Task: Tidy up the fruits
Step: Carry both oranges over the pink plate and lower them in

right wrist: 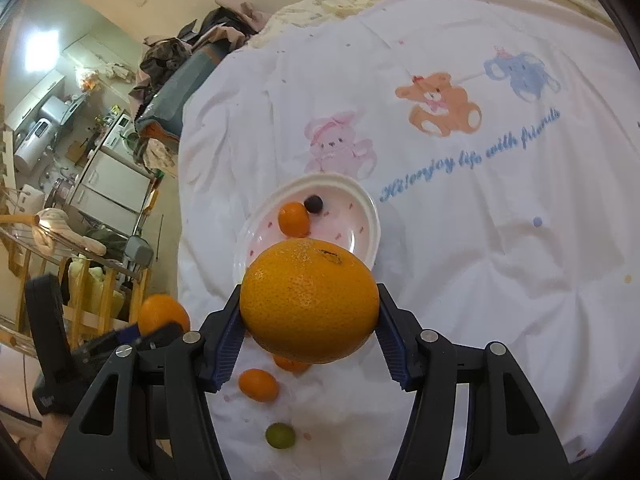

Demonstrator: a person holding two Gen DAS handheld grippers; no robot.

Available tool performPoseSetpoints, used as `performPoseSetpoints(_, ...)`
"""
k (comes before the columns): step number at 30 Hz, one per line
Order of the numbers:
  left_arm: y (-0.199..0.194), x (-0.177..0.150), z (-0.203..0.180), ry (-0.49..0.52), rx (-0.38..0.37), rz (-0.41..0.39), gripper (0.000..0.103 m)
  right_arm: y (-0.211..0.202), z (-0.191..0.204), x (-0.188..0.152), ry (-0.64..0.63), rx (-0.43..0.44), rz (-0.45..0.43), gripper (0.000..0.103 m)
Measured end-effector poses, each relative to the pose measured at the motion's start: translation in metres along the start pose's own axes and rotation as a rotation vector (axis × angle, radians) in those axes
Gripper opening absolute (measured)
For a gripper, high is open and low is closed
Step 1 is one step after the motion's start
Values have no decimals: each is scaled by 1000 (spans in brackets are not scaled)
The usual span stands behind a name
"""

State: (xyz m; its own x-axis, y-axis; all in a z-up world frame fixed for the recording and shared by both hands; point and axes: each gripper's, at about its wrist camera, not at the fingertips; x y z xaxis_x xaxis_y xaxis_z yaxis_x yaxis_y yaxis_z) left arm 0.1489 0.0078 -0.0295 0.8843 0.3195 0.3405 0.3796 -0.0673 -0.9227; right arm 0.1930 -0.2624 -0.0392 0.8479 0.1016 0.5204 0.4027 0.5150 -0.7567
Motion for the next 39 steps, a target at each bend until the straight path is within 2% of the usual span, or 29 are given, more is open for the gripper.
performPoseSetpoints(9, 22, 41, -28, 62, 11, -9, 55, 18, -13, 40, -16, 5, 10, 62)
performPoseSetpoints(18, 72, 64, -43, 96, 34, 36, 55, 81, -25, 75, -36, 3, 105, 62)
performPoseSetpoints(28, 117, 65, -47, 98, 28, 108, 55, 138, -34, 72, -18, 32, 217, 63)
performPoseSetpoints(39, 131, 71, -51, 101, 13, 118, 57, 153, -41, 65, -3, 18, 257, 63)
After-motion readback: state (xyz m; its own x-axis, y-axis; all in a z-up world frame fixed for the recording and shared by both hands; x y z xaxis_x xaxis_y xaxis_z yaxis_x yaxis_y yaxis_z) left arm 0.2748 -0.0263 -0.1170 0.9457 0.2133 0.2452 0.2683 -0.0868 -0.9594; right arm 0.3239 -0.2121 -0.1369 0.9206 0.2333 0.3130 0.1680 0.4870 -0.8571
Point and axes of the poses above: each gripper's, at about its wrist camera, not at the fingertips, and y roughly the way its jaws point, z to its left, x to its top, and after that the axes turned 14 degrees about -y, right-handed
